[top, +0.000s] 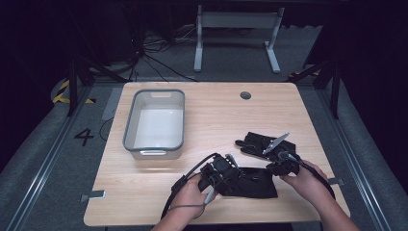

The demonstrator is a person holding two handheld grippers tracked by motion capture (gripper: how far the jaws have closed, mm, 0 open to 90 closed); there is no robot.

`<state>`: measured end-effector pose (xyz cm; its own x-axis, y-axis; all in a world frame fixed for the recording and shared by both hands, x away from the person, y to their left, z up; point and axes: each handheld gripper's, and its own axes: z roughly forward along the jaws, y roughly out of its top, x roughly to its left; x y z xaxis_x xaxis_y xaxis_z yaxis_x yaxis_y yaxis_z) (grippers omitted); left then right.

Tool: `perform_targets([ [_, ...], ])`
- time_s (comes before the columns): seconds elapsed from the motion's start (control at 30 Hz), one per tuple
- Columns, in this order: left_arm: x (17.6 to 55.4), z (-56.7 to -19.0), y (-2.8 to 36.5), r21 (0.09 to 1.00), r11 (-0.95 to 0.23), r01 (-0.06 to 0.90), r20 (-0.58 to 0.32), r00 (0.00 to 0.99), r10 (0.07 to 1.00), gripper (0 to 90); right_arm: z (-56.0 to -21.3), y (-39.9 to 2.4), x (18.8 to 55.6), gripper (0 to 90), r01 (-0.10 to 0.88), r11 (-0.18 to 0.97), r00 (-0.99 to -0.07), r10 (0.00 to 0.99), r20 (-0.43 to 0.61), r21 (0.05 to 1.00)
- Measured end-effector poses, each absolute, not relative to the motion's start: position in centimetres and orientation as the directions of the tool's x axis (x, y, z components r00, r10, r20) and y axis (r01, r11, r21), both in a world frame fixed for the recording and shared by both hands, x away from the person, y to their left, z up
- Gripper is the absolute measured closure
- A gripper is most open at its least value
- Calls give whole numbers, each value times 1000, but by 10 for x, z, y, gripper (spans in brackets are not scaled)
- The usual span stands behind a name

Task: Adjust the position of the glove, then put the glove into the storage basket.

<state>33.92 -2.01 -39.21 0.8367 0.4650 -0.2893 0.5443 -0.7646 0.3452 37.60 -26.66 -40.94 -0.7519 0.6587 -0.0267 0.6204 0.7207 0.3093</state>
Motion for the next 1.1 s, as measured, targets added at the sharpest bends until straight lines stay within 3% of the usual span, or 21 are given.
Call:
perform_targets([
  [0.4,355,-385,5,401,-692,600,-274,799,535,672,-395,-279,376,731,607,692,-732,678,-63,392],
  [0.63,364,-383,19,424,-659,621,-244,779,577,641,-383,-289,373,776,592,659,-731,682,-34,464],
  [1.1,376,-387,41,427,-653,625,-210,771,601,608,-372,-301,384,776,606,614,-712,702,1,507],
])
